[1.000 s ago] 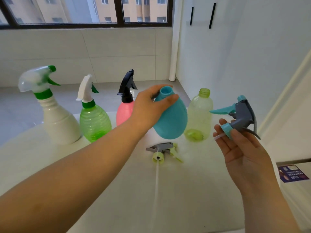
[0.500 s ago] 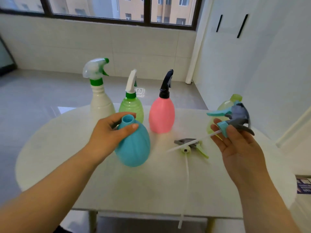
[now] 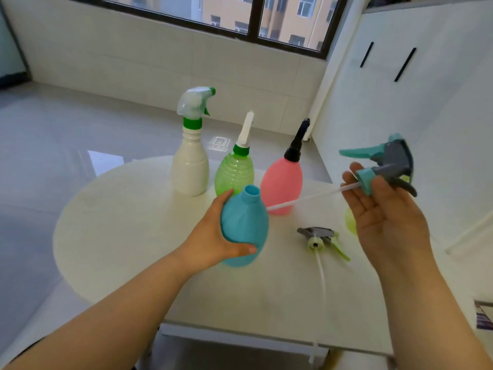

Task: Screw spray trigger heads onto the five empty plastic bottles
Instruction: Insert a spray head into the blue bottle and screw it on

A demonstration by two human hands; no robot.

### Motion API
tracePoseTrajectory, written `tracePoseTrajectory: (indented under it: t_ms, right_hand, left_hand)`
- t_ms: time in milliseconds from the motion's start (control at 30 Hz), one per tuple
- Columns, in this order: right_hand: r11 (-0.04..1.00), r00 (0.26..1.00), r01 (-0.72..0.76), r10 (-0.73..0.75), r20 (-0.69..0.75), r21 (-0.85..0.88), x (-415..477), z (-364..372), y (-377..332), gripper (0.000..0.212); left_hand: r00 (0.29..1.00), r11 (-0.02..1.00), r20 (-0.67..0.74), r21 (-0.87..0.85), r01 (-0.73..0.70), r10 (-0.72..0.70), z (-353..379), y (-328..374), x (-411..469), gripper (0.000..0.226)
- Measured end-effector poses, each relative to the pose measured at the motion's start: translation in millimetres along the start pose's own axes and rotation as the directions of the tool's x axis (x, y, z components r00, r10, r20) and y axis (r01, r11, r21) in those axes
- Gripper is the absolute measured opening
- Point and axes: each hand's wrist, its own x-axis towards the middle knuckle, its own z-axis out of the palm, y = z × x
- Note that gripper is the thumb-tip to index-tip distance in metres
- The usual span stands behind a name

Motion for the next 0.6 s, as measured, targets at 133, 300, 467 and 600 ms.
tracePoseTrajectory:
  t_ms: [133,300,467,600]
  right_hand:
    - [0.996,0.994,0.063,-0.058,0.091,-0.057,17.6,23.0,-9.9,0.016]
    - [0.981,0.985,0.081,-0.052,0.167,-0.174,28.4,38.7,-8.4,0.019]
    - [0.940,0.970,0.116,-0.038,0.238,-0.320,33.0,45.5,5.4,0.019]
    - [0.825,0.955,0.120,0.055,0.291,-0.552,35.3,49.6,30.9,0.021]
  left_hand:
    - [1.000,1.000,-0.021,-0.028,-0.015,0.014,3.5,-0.9,2.9,0.078]
    - [0.999,1.000,-0.019,-0.008,-0.029,0.029,2.1,-7.0,6.4,0.078]
    - [1.000,1.000,-0.008,-0.010,-0.024,0.024,0.7,-9.8,8.1,0.077]
    - [1.000,1.000,-0.010,-0.014,-0.011,0.010,2.8,-8.9,7.6,0.078]
